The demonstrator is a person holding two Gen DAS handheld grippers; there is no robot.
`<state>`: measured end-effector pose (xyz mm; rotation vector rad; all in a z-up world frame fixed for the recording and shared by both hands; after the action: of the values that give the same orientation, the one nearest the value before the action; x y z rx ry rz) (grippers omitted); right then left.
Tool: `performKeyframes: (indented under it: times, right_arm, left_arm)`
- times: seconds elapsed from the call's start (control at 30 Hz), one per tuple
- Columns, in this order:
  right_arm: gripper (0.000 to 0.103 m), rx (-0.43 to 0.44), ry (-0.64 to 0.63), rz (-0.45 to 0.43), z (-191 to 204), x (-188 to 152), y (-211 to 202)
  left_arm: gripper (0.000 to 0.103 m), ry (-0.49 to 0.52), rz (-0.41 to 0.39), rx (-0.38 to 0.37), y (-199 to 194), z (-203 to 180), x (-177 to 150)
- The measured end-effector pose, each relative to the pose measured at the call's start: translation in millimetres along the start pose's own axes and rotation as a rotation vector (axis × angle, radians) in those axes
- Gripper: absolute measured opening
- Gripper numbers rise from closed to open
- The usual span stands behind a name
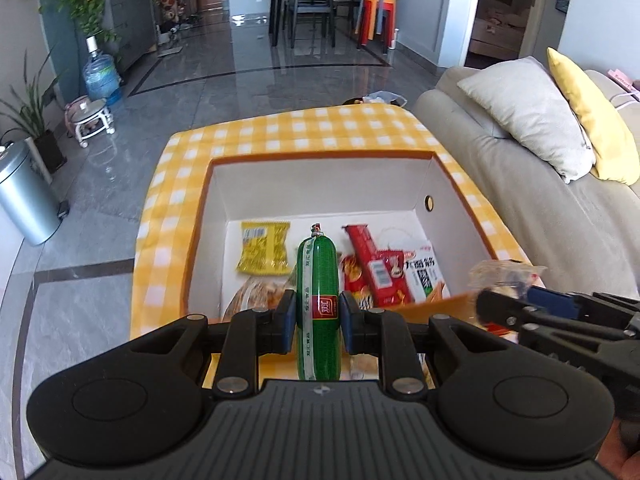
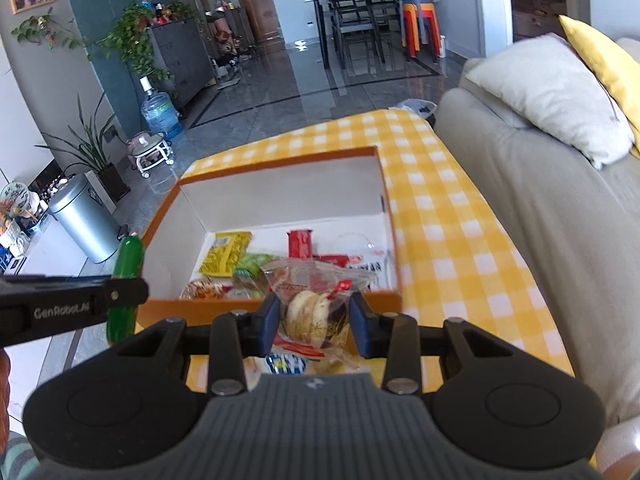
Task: Organize snacks
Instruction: 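Carry the sausage and bread pack over the orange box and lower them, then open both tools to release the sausage and bread pack into the box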
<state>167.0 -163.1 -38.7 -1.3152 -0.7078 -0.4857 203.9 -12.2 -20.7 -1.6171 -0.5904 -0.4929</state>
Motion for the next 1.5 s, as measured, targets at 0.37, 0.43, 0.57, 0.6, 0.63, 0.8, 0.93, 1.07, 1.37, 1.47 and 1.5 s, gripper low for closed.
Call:
performKeyframes:
  times: [0.37,0.43,0.57,0.6,0.63,0.8,0.93,1.07,1.37,1.47,1.5]
  right_arm:
    - [0.035,-0.024,-0.133,0.013,10.8,42.6,57.3]
    - [0.035,-0.029,-0.164,0.025,10.7,48.3,70.6]
    - [0.035,-0.040,-0.221,0.062,6.8,56.6,98.9]
    - [0.035,-0.043,-0.233,0.069,6.5,58.9,105.3]
    - [0.035,-0.045,-0.247,0.078,5.7,59.9,111.3]
    - [0.035,-0.062,-0.316,0.124,4.6,64.7,140.1]
    - [0.035,-0.082,-0.363,0.163,5.5,65.3,158.3]
    - [0.035,-0.107,-0.404,0.207,6.8,64.7,174.3]
    - [0.035,-0.131,-0.457,0.262,8.2,58.1,186.5]
    - [0.035,-0.132,-0.475,0.267,10.6,57.0,188.7]
    - [0.035,-0.125,-0.474,0.270,10.8,56.7,189.2]
  left_arm:
    - [0.024,0.084,0.025,0.040,55.4,-8.2,39.8]
    - [0.024,0.083,0.048,0.044,69.4,-4.4,44.9]
    - [0.024,0.107,0.088,0.053,95.7,0.4,48.3]
    - [0.024,0.110,0.099,0.053,102.0,1.9,49.0]
    - [0.024,0.114,0.108,0.057,107.9,3.3,49.1]
    - [0.024,0.137,0.136,0.076,132.9,6.3,48.3]
    - [0.025,0.130,0.164,0.091,147.8,11.1,48.1]
    - [0.025,0.133,0.186,0.111,156.5,14.4,45.5]
    - [0.025,0.159,0.214,0.142,164.5,12.5,42.5]
    - [0.025,0.159,0.210,0.147,163.6,12.9,41.7]
    - [0.026,0.164,0.205,0.141,162.1,12.7,41.6]
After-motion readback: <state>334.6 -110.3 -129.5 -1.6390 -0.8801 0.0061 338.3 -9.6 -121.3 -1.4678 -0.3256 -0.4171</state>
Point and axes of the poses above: each gripper's, at about its wrist camera, not at the fingertips, and y roughly the way its jaws point, z to its left, x to its top, the point moved 2 cm from there along y, roughly the way its jaws point, and after that the axes turned 10 degrees about -y, right-handed, at the moved point
